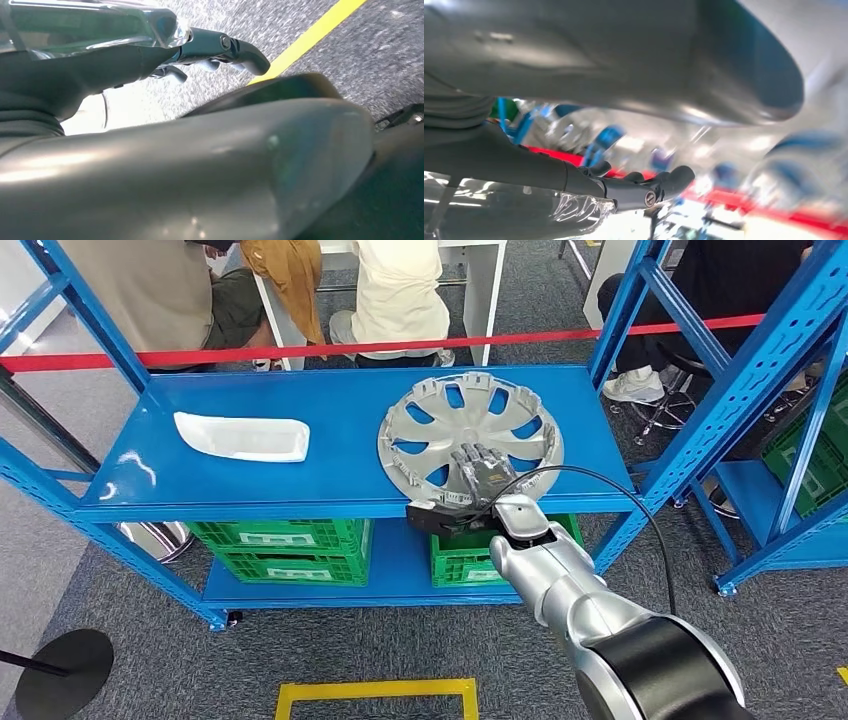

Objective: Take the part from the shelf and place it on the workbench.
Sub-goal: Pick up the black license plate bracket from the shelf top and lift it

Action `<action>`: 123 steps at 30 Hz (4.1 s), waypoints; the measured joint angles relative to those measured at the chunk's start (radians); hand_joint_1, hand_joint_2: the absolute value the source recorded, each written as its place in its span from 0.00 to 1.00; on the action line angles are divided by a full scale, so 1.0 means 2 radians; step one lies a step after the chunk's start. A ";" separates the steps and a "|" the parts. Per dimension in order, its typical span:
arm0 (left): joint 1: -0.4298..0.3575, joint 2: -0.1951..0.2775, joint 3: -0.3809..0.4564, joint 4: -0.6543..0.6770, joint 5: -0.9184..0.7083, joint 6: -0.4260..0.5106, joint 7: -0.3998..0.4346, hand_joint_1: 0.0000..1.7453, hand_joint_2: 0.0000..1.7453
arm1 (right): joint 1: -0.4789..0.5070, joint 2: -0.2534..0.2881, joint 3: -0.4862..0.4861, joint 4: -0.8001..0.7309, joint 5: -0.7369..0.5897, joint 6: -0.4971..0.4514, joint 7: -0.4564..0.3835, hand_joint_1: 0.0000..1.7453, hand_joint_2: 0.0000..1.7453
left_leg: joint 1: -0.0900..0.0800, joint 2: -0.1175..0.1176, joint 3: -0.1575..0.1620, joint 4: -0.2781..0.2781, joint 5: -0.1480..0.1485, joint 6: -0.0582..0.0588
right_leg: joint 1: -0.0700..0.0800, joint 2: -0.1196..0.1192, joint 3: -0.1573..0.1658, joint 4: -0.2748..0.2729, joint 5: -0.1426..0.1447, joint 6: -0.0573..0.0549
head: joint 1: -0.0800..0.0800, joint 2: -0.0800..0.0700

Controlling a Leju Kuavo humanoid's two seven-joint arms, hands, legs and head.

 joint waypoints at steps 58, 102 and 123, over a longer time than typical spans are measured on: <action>0.000 -0.001 0.000 0.000 -0.004 -0.005 -0.002 0.00 0.00 | 0.001 0.007 -0.008 0.003 -0.022 0.110 -0.006 0.00 1.00 | 0.000 -0.001 0.002 0.000 -0.002 0.006 | 0.000 -0.001 0.006 -0.008 0.002 0.006 | 0.000 0.000; 0.007 -0.005 0.016 0.000 0.014 0.003 -0.012 0.00 0.00 | 0.003 0.027 -0.001 0.002 -0.003 0.092 -0.007 1.00 1.00 | 0.000 -0.001 0.002 0.000 -0.002 0.006 | 0.000 -0.001 0.006 -0.008 0.002 0.006 | 0.000 0.000; 0.008 -0.007 0.019 0.000 0.012 0.003 -0.014 0.00 0.00 | 0.006 0.029 0.000 0.002 -0.006 0.086 -0.004 1.00 1.00 | 0.000 -0.001 0.003 0.000 -0.002 0.006 | 0.000 -0.001 0.006 -0.008 0.002 0.006 | 0.000 0.000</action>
